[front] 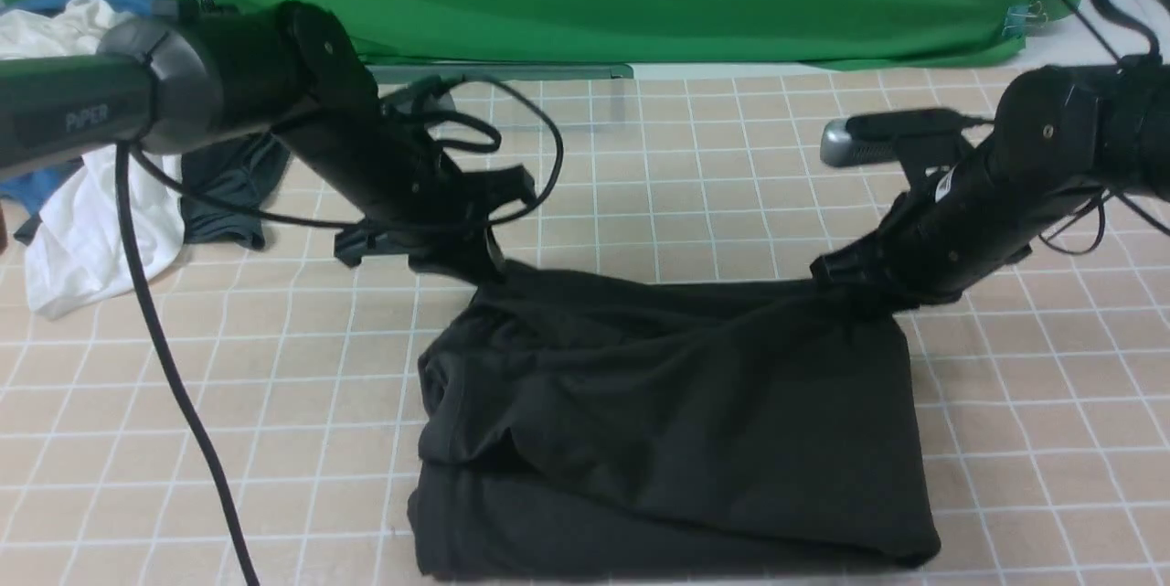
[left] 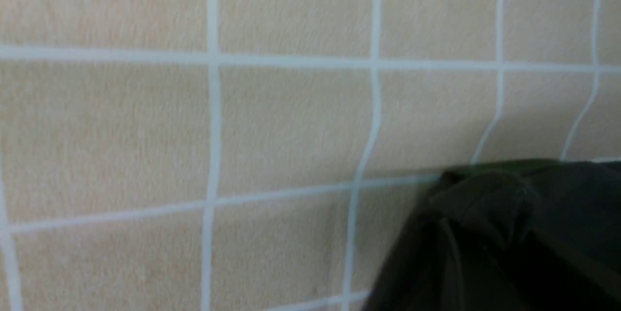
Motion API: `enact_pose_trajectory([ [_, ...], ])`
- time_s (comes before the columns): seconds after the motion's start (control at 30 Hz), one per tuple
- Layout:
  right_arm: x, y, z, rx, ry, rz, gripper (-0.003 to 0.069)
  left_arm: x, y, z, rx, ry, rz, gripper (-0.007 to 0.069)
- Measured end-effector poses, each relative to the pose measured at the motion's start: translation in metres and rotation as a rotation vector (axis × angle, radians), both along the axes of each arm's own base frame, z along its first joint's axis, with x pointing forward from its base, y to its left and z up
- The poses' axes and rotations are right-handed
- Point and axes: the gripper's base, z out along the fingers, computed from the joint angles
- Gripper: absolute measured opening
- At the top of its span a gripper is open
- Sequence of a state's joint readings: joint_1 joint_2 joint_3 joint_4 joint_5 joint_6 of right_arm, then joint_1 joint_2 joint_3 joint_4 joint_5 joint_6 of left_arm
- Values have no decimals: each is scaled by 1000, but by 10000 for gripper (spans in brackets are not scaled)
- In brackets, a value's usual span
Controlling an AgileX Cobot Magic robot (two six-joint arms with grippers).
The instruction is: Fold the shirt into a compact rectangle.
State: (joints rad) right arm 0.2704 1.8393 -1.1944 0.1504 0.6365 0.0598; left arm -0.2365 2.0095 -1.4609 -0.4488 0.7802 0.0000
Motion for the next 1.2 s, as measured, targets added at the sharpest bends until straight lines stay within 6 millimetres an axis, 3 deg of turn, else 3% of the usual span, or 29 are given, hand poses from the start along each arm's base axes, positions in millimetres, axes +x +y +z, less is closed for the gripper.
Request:
enact_pose_trajectory([
  [0.23,9,-1,8,12,-66,-10,68,5,-1,3,-14,-45,24,34],
  [0.33,9,-1,8,11,-67,-7,111,6,-1,4,-17,-58,31,66],
  [0.4,9,-1,9,9,-69,-4,167,6,0,7,-19,-70,34,110],
  [0.5,9,-1,20,14,-88,1,346,3,1,26,-34,-110,47,239],
  [0.57,7,-1,39,13,-105,20,455,-1,2,48,-41,-158,49,332],
  [0.67,1,-2,83,15,-119,48,525,-10,4,89,-45,-232,22,467],
  [0.73,-5,-3,112,10,-129,79,498,-19,6,113,-43,-261,0,533],
  [0.8,-18,-6,144,2,-123,114,414,-32,9,141,-40,-291,-15,578],
  [0.83,-24,-7,157,-3,-128,131,362,-39,11,152,-36,-299,-20,587],
  [0.9,-44,-12,197,-14,-185,174,159,-60,17,183,-24,-330,-27,585],
  [0.93,-50,-14,206,-14,-206,179,122,-65,19,189,-19,-338,-29,573],
  [1.03,-78,-22,238,-8,-300,188,41,-89,25,206,8,-318,-62,461],
  [1.2,-145,-40,280,4,-469,200,28,-116,34,221,66,-276,-99,165],
])
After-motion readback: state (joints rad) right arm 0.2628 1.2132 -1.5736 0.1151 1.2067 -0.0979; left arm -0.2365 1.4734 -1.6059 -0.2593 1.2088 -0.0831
